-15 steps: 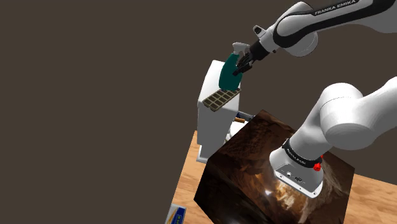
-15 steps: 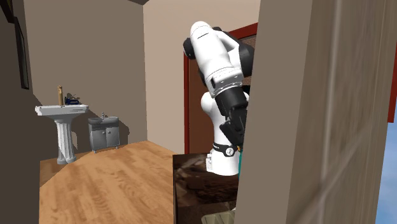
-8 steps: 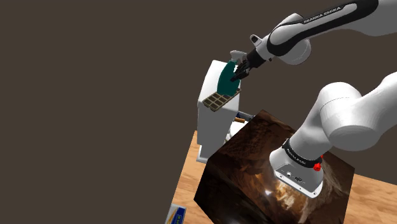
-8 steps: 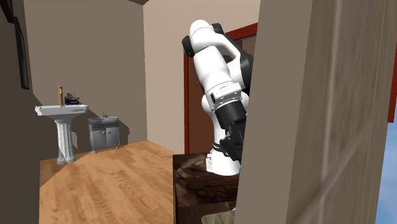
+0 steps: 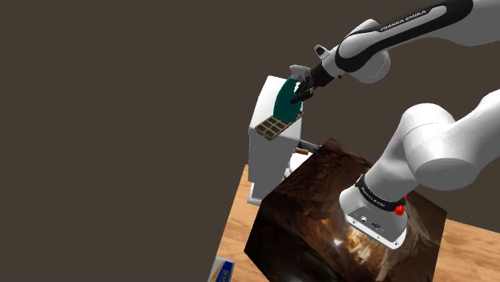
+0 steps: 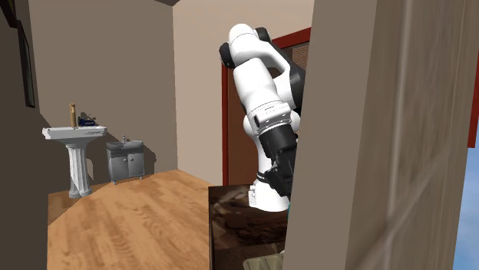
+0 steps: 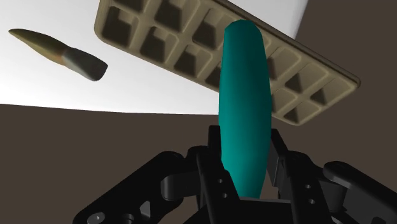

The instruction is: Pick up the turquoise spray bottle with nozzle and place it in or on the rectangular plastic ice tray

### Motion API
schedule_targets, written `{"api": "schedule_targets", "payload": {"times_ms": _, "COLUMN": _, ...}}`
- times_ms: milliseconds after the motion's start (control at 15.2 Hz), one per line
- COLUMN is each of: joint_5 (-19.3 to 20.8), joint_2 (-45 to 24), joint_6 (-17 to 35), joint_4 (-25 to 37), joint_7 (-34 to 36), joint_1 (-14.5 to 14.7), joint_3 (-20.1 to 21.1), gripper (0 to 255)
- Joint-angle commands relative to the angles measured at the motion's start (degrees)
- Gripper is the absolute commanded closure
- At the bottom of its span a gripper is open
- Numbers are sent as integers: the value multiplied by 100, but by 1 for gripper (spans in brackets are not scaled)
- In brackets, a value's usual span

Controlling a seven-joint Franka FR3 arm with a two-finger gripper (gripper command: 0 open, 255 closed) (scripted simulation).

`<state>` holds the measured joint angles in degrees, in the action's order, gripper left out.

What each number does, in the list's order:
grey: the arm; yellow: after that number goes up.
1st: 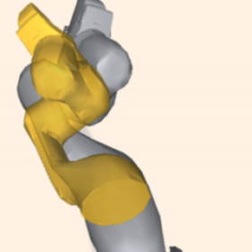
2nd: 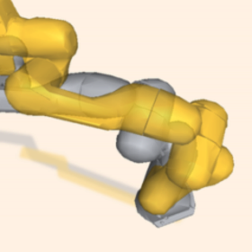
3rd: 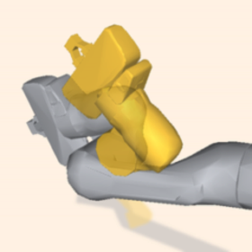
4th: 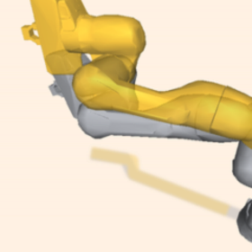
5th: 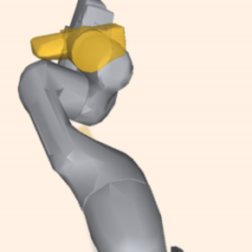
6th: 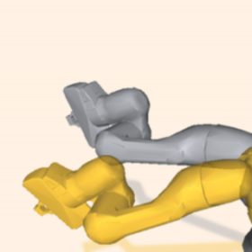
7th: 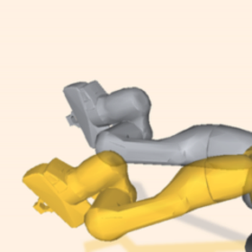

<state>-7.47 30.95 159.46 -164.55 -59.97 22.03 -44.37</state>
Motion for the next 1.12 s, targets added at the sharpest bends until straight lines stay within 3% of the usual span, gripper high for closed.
{"api": "schedule_targets", "payload": {"times_ms": 0, "joint_5": 0, "joint_2": -5, "joint_6": -3, "joint_4": -8, "joint_7": 2, "joint_1": 3, "joint_3": 1, "gripper": 0}}
{"api": "schedule_targets", "payload": {"times_ms": 330, "joint_5": 0, "joint_2": -5, "joint_6": 0, "joint_4": -10, "joint_7": -2, "joint_1": 3, "joint_3": -3, "gripper": 0}}
{"api": "schedule_targets", "payload": {"times_ms": 462, "joint_5": 315, "joint_2": 452, "joint_6": -561, "joint_4": -9, "joint_7": 216, "joint_1": -614, "joint_3": 412, "gripper": 0}}
{"api": "schedule_targets", "payload": {"times_ms": 594, "joint_5": 518, "joint_2": 851, "joint_6": -1067, "joint_4": 35, "joint_7": 356, "joint_1": -1022, "joint_3": 669, "gripper": 0}}
{"api": "schedule_targets", "payload": {"times_ms": 1056, "joint_5": 520, "joint_2": 852, "joint_6": -1067, "joint_4": 35, "joint_7": 358, "joint_1": -1021, "joint_3": 667, "gripper": 0}}
